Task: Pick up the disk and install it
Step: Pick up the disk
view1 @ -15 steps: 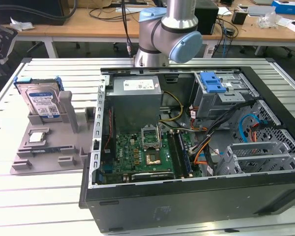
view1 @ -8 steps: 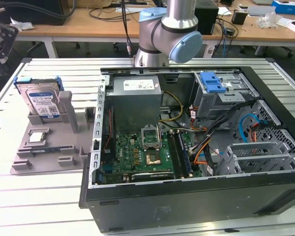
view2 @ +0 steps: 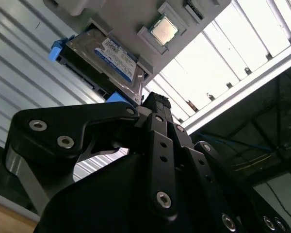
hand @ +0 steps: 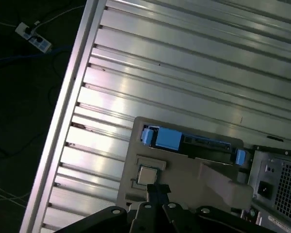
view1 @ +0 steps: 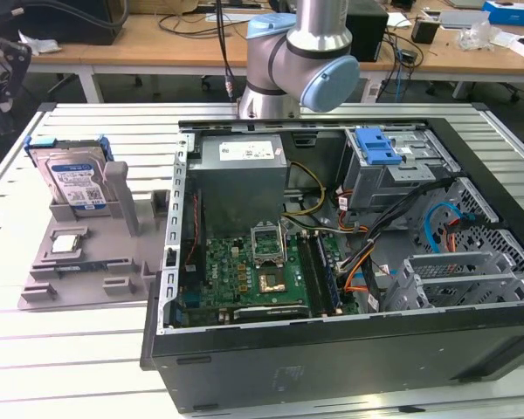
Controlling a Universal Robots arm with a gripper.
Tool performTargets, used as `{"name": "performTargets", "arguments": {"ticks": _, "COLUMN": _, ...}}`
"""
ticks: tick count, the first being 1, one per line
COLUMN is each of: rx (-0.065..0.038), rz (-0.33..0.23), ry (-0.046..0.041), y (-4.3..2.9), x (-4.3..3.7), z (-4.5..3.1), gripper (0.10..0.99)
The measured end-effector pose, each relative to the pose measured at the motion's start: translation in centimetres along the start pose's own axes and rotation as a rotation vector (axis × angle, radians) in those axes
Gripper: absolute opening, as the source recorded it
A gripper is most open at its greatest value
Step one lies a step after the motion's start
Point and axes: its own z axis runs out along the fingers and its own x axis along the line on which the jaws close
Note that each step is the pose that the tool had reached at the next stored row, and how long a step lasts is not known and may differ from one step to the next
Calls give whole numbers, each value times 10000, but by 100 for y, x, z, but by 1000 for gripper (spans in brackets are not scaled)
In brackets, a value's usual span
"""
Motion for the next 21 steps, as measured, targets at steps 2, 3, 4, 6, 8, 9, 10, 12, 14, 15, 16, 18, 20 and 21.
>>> {"name": "performTargets", "arguments": {"ticks": 2, "rx": -10, "rz": -425, "ry": 17, "y": 0, "x": 0, "z": 0, "gripper": 106}}
{"name": "performTargets", "arguments": {"ticks": 3, "rx": -14, "rz": -610, "ry": 25, "y": 0, "x": 0, "z": 0, "gripper": 106}}
{"name": "performTargets", "arguments": {"ticks": 4, "rx": -22, "rz": -937, "ry": 37, "y": 0, "x": 0, "z": 0, "gripper": 106}}
{"name": "performTargets", "arguments": {"ticks": 6, "rx": -39, "rz": -1670, "ry": 67, "y": 0, "x": 0, "z": 0, "gripper": 106}}
{"name": "performTargets", "arguments": {"ticks": 8, "rx": -50, "rz": -2088, "ry": 84, "y": 0, "x": 0, "z": 0, "gripper": 106}}
{"name": "performTargets", "arguments": {"ticks": 9, "rx": -53, "rz": -2246, "ry": 89, "y": 0, "x": 0, "z": 0, "gripper": 106}}
{"name": "performTargets", "arguments": {"ticks": 10, "rx": -58, "rz": -2430, "ry": 97, "y": 0, "x": 0, "z": 0, "gripper": 106}}
{"name": "performTargets", "arguments": {"ticks": 12, "rx": -67, "rz": -2827, "ry": 113, "y": 0, "x": 0, "z": 0, "gripper": 106}}
{"name": "performTargets", "arguments": {"ticks": 14, "rx": -75, "rz": -3165, "ry": 127, "y": 0, "x": 0, "z": 0, "gripper": 106}}
{"name": "performTargets", "arguments": {"ticks": 15, "rx": -83, "rz": -3510, "ry": 140, "y": 0, "x": 0, "z": 0, "gripper": 106}}
{"name": "performTargets", "arguments": {"ticks": 16, "rx": -87, "rz": -3655, "ry": 146, "y": 0, "x": 0, "z": 0, "gripper": 106}}
{"name": "performTargets", "arguments": {"ticks": 18, "rx": -94, "rz": -3966, "ry": 159, "y": 0, "x": 0, "z": 0, "gripper": 106}}
{"name": "performTargets", "arguments": {"ticks": 20, "rx": -103, "rz": -4347, "ry": 174, "y": 0, "x": 0, "z": 0, "gripper": 106}}
{"name": "performTargets", "arguments": {"ticks": 21, "rx": -108, "rz": -4562, "ry": 182, "y": 0, "x": 0, "z": 0, "gripper": 106}}
